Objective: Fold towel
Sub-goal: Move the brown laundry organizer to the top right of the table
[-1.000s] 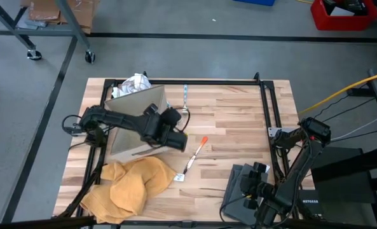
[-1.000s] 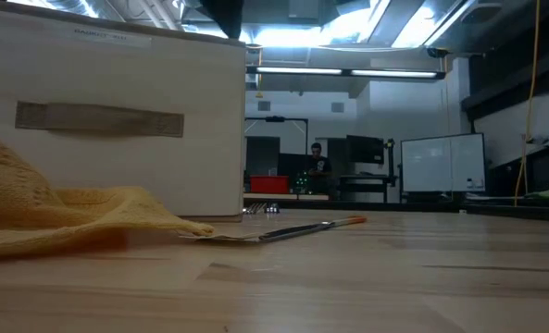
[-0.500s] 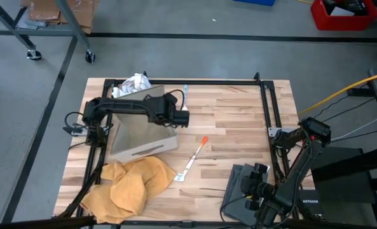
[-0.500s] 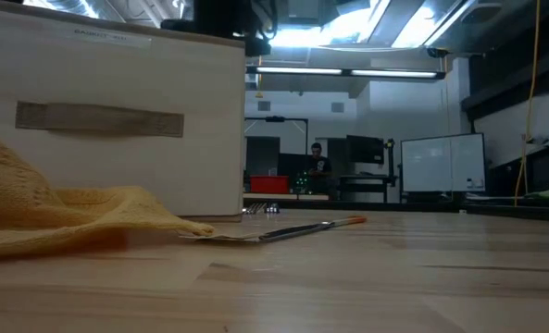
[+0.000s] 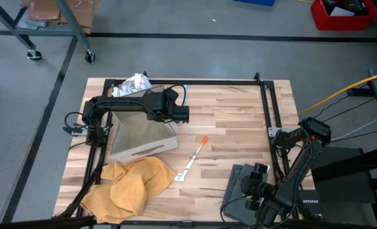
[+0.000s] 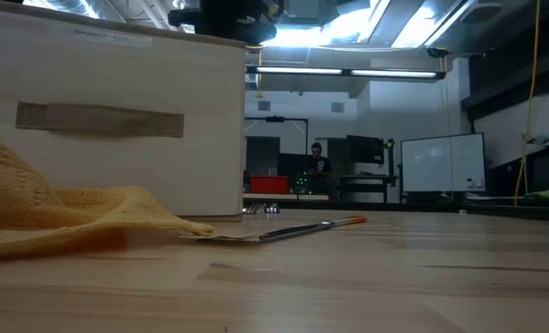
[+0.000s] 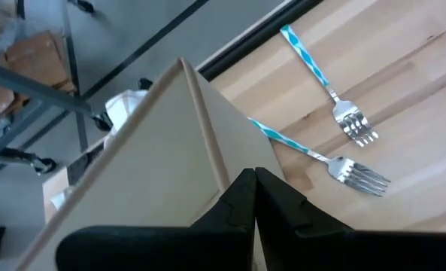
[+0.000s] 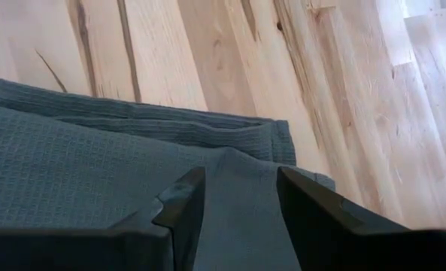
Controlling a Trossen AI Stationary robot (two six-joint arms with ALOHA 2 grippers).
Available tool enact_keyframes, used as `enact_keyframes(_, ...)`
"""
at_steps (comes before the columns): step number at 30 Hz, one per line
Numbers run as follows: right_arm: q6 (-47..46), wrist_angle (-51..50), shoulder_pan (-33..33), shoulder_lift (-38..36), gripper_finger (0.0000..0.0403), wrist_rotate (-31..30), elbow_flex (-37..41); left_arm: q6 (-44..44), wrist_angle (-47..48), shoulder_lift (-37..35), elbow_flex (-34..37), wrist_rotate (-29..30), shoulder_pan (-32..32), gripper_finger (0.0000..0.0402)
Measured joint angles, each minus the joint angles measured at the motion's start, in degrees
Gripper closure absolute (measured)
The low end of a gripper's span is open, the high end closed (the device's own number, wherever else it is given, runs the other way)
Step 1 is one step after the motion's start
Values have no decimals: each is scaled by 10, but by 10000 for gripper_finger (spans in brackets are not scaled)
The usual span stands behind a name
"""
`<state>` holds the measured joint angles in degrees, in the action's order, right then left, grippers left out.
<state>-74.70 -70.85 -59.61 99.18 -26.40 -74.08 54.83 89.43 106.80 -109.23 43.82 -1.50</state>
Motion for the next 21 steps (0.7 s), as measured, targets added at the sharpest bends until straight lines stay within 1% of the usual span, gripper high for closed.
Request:
enact_keyframes(3,0,0,0,0,231,0,0,-17,6,0,-4,9,-4,401)
enact_keyframes(8,0,5,0,0,231,0,0,-90,6,0,-4,10,-25,401)
enact_keyframes(18,0,11,0,0,231,1,0,-120,6,0,-4,9,-85,401)
enact_keyframes(19,0,13,0,0,231,1,0,-120,6,0,-4,6,-92,401)
enact_keyframes(21,0,13,0,0,231,1,0,-119,6,0,-4,-18,-105,401)
